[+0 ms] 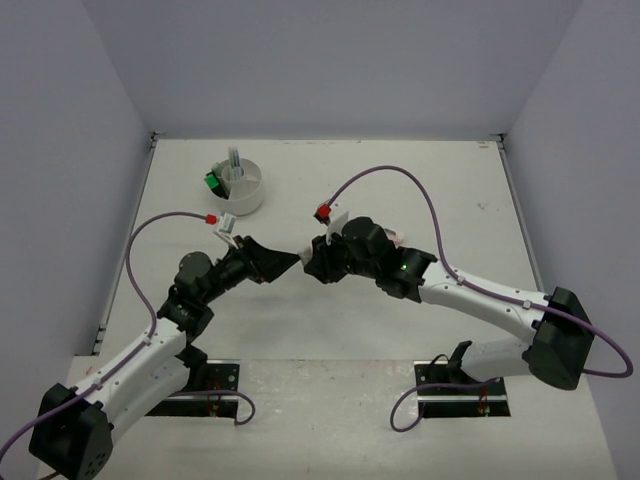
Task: Sort the stationery into containers
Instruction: Pick up the stationery from the center of the board, then place the stationery in the storage box, then pick up the stapler from the center of the board, then place the stapler in the storage box.
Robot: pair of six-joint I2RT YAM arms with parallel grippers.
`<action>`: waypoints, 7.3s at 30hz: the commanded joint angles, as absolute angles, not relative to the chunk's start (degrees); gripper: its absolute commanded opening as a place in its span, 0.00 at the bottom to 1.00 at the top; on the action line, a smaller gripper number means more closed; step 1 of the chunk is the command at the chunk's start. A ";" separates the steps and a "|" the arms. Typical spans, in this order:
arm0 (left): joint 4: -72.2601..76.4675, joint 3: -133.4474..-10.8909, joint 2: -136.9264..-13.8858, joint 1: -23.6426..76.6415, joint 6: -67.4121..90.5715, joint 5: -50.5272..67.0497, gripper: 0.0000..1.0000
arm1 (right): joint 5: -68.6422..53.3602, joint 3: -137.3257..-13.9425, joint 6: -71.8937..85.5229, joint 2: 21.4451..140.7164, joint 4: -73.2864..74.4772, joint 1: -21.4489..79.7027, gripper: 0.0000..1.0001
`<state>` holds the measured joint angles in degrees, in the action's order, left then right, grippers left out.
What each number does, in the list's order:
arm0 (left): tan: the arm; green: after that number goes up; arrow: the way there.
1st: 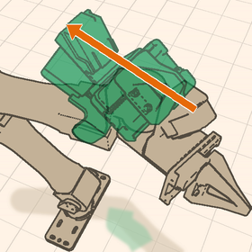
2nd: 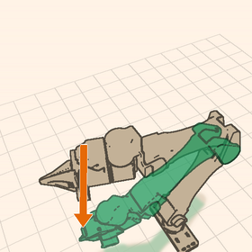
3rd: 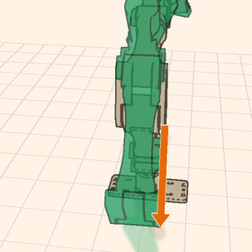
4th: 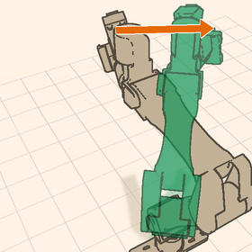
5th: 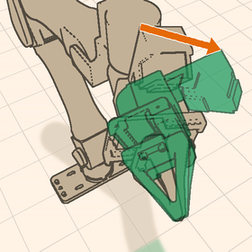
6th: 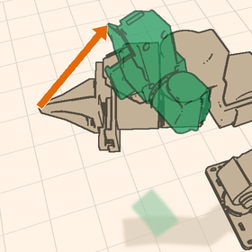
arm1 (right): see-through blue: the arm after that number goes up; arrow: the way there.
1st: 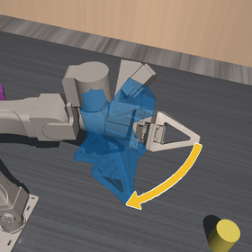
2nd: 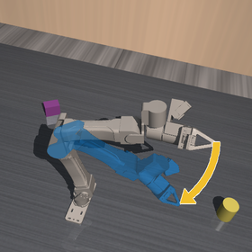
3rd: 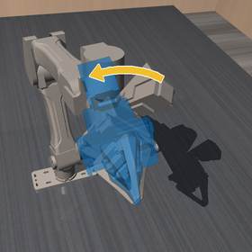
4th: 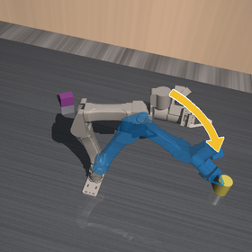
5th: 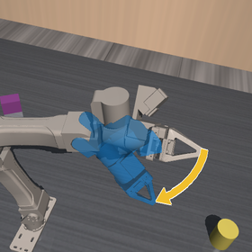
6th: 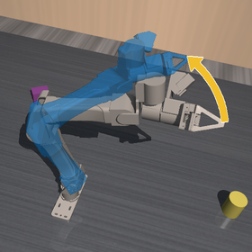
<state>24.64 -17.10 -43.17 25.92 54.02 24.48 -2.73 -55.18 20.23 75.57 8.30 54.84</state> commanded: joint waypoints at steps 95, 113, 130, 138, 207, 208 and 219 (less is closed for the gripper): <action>-14.53 -50.76 -51.69 29.09 23.82 9.23 1.00 | 3.29 -79.83 -6.66 106.61 39.41 18.38 0.99; -22.83 -47.29 -42.85 29.09 18.02 8.90 1.00 | -3.88 -88.36 -21.02 116.38 45.11 18.28 0.89; -12.79 -40.54 -44.43 29.09 28.50 4.87 1.00 | -9.40 -75.83 -3.79 101.91 33.72 22.96 0.00; 23.37 -27.16 -46.25 29.09 47.68 17.85 1.00 | -3.88 -52.85 12.82 75.86 -0.69 44.20 0.00; 27.41 -79.80 -109.13 -13.10 10.53 50.66 0.00 | -9.15 -30.27 17.36 37.41 -1.93 53.70 0.99; 27.63 -79.34 -109.46 -13.10 10.33 50.54 0.00 | -9.31 -30.28 17.27 37.69 -1.89 53.70 0.99; 25.84 -81.87 -113.00 -13.18 8.44 47.67 0.00 | -11.00 -29.19 17.31 38.81 -3.78 53.66 0.99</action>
<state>23.21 -78.48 -111.32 -12.99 10.28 47.33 -9.47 -29.80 17.13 38.98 -1.36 53.60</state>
